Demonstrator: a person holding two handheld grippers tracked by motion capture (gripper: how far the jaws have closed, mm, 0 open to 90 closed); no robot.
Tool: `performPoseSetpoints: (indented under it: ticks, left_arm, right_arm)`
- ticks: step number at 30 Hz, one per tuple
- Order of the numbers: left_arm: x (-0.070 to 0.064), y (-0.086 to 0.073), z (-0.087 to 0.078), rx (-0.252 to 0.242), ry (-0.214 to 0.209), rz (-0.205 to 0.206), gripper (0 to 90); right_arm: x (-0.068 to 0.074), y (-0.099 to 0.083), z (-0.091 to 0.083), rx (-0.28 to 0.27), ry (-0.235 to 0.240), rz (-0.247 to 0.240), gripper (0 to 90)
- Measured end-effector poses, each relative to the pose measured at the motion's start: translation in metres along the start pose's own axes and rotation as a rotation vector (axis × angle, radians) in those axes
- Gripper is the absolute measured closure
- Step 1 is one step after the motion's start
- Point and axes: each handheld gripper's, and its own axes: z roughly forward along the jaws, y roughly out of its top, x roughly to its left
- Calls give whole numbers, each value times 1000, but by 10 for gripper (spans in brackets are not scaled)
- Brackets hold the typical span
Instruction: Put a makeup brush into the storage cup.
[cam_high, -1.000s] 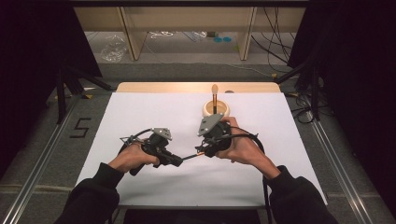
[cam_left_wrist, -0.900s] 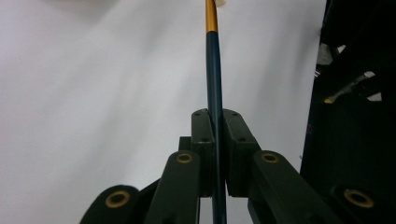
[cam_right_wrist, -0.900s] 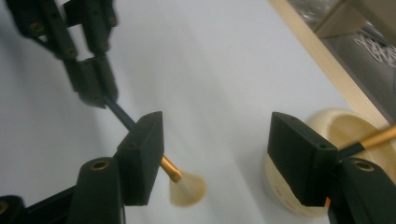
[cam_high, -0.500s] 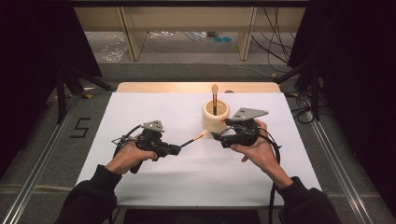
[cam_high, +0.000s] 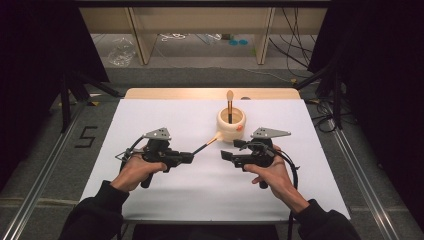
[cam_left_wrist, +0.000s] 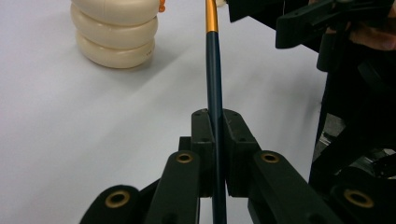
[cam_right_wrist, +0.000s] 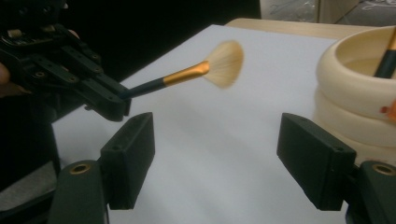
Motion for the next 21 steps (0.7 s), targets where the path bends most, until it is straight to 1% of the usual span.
performPoseSetpoints:
  ticks: [2, 3, 4, 5, 6, 7, 8, 9, 10, 12, 13, 15, 16, 17, 18, 20, 21]
  left_arm:
    - [-1, 0, -1, -15, 4, 0, 843]
    - [-1, 1, -1, -16, 3, 0, 843]
    - [-2, 1, -1, -16, 4, -3, 843]
    - [-3, 0, 0, -26, 14, -6, 843]
    - [-3, 0, 0, -23, 2, -7, 843]
    - [-4, 0, 0, -26, 4, -6, 843]
    - [-5, 0, 0, -35, 15, -7, 843]
    - [-5, 0, 1, -37, 9, -10, 843]
    - [-6, 1, 0, -40, 4, -9, 843]
    - [-7, 1, 1, -42, -7, -11, 843]
    - [-7, 1, 1, -50, -4, -12, 843]
    - [-9, 1, 1, -54, -6, -15, 843]
    - [-10, 1, 1, -57, -5, -17, 843]
    - [-10, 1, 1, -51, -15, -10, 843]
    - [-10, 2, 1, -51, -13, -9, 843]
    - [-10, 2, 2, -51, -17, -14, 843]
    - [-10, 2, 2, -51, -18, -10, 843]
  right_arm:
    - [1, -2, 3, -22, 25, 16, 290]
    - [2, -3, 5, -39, 33, 14, 299]
    - [3, -3, 6, -28, 48, 26, 303]
    - [3, -4, 8, -38, 46, 13, 303]
    - [4, -4, 10, -48, 58, 23, 304]
    - [5, -4, 11, -43, 68, 29, 305]
    - [5, -4, 13, -56, 75, 35, 309]
    - [6, -5, 14, -67, 87, 35, 312]
    - [7, -5, 15, -67, 92, 41, 312]
    - [9, -5, 18, -76, 113, 63, 323]
    - [9, -5, 19, -79, 122, 68, 329]
    - [9, -6, 22, -106, 131, 52, 338]
    - [10, -6, 22, -106, 141, 64, 350]
    - [10, -5, 23, -116, 152, 73, 365]
    - [11, -4, 23, -118, 161, 89, 375]
    - [11, -4, 25, -126, 172, 97, 395]
    - [12, -4, 25, -121, 179, 108, 403]
